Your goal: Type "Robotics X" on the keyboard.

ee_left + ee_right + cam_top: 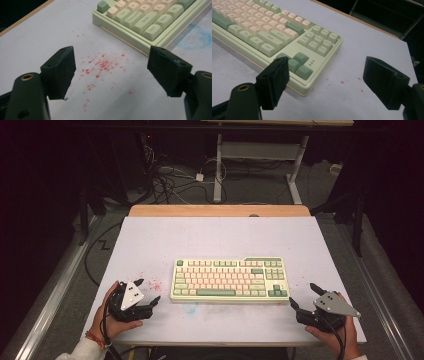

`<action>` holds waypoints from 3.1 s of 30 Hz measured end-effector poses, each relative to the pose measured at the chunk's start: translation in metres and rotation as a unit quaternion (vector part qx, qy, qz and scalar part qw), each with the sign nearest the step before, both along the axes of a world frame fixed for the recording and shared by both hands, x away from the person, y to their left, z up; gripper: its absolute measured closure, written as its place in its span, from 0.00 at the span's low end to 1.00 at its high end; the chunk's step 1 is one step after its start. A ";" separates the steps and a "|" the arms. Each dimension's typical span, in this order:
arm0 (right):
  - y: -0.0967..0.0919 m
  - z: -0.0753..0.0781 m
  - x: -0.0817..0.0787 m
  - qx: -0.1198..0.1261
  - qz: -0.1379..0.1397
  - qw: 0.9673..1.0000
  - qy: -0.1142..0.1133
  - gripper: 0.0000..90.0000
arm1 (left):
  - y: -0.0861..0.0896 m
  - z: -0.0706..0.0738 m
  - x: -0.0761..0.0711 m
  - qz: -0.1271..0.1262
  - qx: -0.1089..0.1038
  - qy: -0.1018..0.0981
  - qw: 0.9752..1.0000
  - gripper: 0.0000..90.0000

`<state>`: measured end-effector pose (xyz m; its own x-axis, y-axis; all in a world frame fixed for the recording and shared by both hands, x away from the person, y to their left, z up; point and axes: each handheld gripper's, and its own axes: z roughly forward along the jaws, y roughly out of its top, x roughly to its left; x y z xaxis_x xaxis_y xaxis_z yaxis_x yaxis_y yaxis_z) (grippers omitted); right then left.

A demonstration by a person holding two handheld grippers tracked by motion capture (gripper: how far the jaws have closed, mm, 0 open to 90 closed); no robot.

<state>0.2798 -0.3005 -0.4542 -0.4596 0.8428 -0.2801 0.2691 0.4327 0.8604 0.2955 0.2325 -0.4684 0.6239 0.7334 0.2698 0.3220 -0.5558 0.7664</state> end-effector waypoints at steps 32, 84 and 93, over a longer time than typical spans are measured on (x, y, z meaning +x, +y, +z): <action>0.045 0.034 0.056 -0.008 0.099 0.993 0.061 1.00 | -0.023 0.029 0.037 -0.025 -0.042 0.029 0.998 0.24; 0.087 -0.008 0.075 -0.066 0.143 0.980 0.123 1.00 | -0.089 0.028 0.069 -0.111 0.016 0.072 0.991 0.98; 0.087 -0.009 0.075 -0.065 0.142 0.980 0.121 1.00 | -0.108 0.029 0.084 -0.125 0.008 0.079 0.989 0.98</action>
